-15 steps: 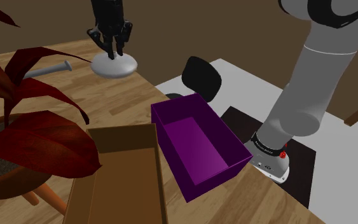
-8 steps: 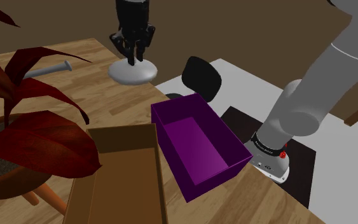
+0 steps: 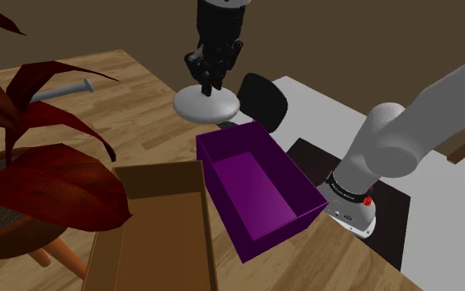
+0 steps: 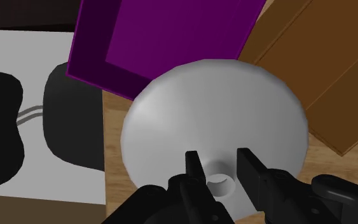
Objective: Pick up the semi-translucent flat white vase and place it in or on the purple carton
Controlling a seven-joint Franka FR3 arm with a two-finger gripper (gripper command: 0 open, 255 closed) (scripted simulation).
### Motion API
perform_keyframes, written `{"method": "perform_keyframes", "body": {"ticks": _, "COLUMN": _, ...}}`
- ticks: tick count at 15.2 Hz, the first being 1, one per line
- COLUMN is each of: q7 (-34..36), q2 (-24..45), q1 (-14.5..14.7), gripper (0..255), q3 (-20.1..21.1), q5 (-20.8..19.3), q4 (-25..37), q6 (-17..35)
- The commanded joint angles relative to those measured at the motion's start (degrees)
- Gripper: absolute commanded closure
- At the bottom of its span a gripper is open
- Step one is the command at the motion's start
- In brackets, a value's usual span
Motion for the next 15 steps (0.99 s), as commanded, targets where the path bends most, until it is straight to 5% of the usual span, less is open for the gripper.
{"method": "perform_keyframes", "body": {"ticks": 1, "q7": 0.1, "q2": -4.4, "q1": 1.2, "gripper": 255, "q3": -0.3, "q5": 1.7, "q4": -2.6, "q6": -1.5}}
{"method": "perform_keyframes", "body": {"ticks": 11, "q7": 3.0, "q2": -23.0, "q1": 8.0, "gripper": 255, "q3": -0.7, "q5": 7.7, "q4": -11.7, "q6": -10.8}}
{"method": "perform_keyframes", "body": {"ticks": 15, "q7": 3.1, "q2": -23.8, "q1": 8.4, "gripper": 255, "q3": -0.2, "q5": 8.3, "q4": -15.2, "q6": -8.0}}
